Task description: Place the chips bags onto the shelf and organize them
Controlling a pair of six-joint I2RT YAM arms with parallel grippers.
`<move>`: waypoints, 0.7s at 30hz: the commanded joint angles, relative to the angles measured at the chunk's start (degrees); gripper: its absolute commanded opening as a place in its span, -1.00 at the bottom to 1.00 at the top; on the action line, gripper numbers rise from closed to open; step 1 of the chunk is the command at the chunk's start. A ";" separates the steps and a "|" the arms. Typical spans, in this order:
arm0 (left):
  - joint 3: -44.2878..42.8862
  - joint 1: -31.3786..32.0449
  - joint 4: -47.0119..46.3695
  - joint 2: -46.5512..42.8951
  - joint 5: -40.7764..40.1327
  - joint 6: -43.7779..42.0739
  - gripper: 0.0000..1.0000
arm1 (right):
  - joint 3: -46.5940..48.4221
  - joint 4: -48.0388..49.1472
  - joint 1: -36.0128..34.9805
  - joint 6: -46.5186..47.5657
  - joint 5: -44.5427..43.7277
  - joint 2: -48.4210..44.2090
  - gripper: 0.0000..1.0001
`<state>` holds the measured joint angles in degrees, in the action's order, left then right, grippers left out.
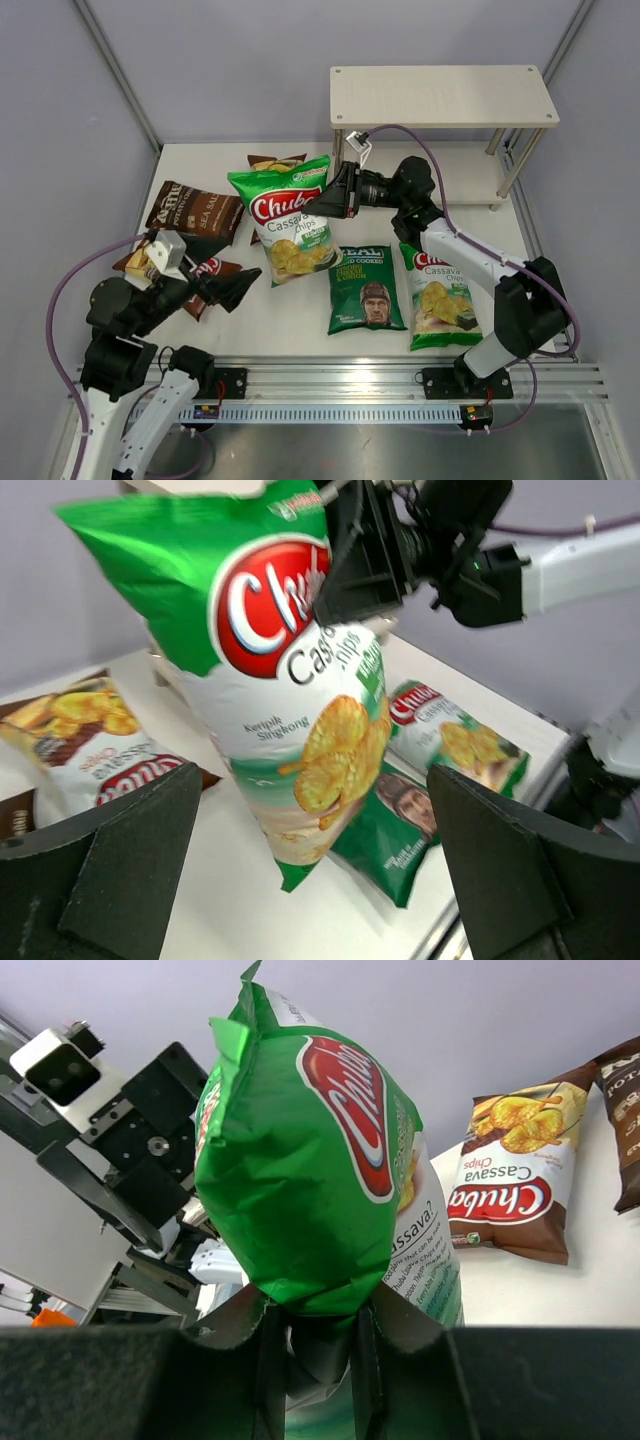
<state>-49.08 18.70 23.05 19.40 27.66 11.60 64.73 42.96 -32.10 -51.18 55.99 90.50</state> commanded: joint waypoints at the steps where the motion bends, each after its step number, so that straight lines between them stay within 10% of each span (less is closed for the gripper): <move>1: 0.04 0.20 -7.30 4.76 9.69 0.87 0.98 | 4.08 -4.99 -0.25 0.20 0.61 -4.79 -0.82; 16: -0.59 0.28 -29.57 20.24 20.57 15.19 0.98 | 5.49 -4.20 -0.16 -1.82 8.00 -10.69 -0.80; 21: 4.34 0.55 -48.96 22.70 25.60 28.13 0.33 | 6.81 -9.82 -0.25 1.68 7.21 -11.75 -0.78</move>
<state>-45.80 18.63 -6.85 40.18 47.13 31.16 68.36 35.46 -31.66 -51.09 62.17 81.36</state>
